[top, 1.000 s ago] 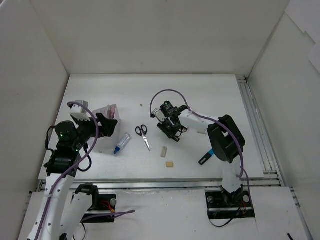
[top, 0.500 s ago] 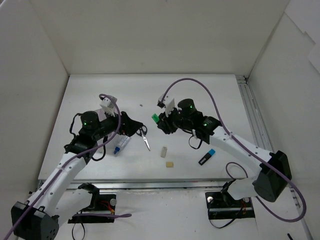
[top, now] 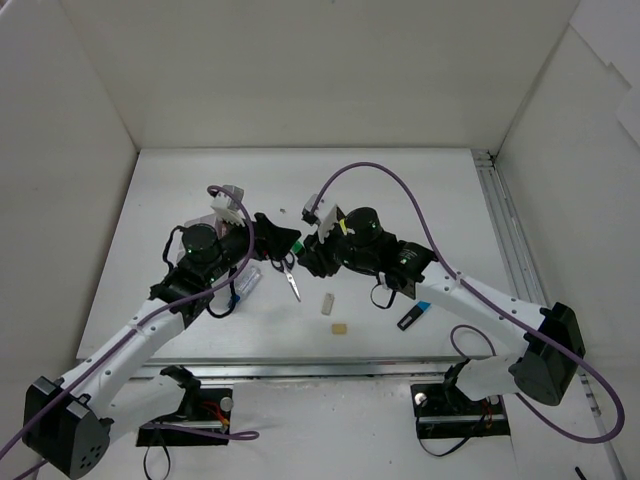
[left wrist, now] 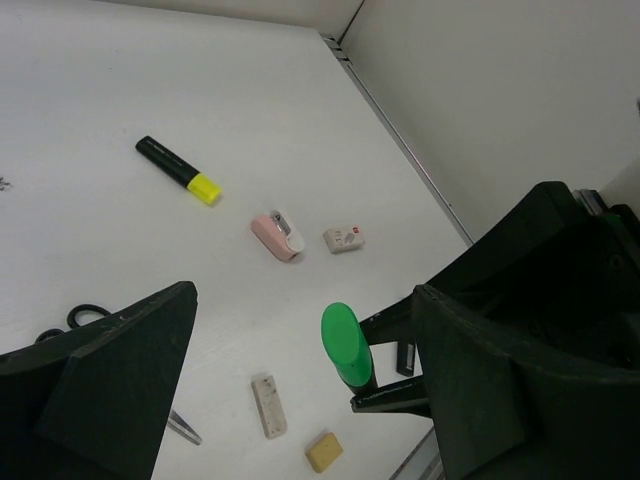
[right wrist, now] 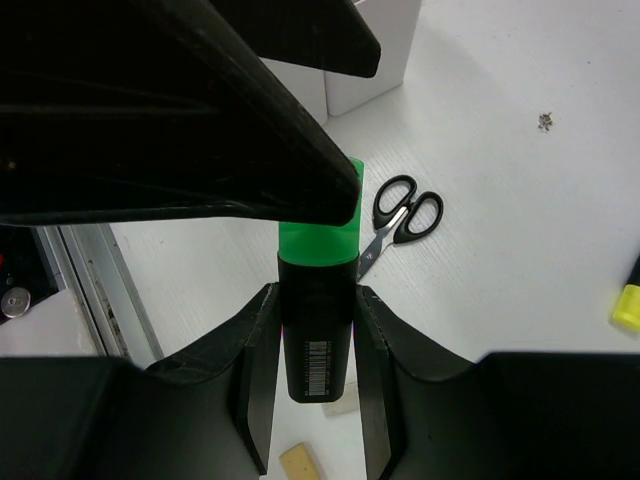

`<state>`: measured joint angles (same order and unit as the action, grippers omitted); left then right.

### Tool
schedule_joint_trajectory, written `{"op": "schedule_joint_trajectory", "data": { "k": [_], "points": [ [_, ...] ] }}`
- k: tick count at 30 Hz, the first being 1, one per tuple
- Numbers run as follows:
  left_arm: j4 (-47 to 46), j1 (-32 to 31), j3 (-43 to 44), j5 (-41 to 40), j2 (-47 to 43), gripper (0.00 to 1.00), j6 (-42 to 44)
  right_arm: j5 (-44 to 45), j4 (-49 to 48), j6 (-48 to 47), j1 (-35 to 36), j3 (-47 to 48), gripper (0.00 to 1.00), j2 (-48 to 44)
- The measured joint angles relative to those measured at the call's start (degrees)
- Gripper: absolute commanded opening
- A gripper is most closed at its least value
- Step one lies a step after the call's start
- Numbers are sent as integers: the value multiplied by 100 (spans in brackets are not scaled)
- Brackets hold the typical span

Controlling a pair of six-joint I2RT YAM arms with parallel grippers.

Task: Sort the stationery into containers
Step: Place the pen in the storage box.

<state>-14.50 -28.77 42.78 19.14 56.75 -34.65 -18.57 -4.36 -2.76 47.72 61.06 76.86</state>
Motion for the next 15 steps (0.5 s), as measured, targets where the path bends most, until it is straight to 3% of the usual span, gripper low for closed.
{"op": "schedule_joint_trajectory", "data": {
  "k": [8, 15],
  "points": [
    [-50, -365, -7, -168, 59, 56, 17, 431, -326, 264, 125, -4, 0, -11],
    [-94, -481, 9, -214, 157, 0, 83, 876, -496, 428, 278, 0, 0, -2]
  ]
}}
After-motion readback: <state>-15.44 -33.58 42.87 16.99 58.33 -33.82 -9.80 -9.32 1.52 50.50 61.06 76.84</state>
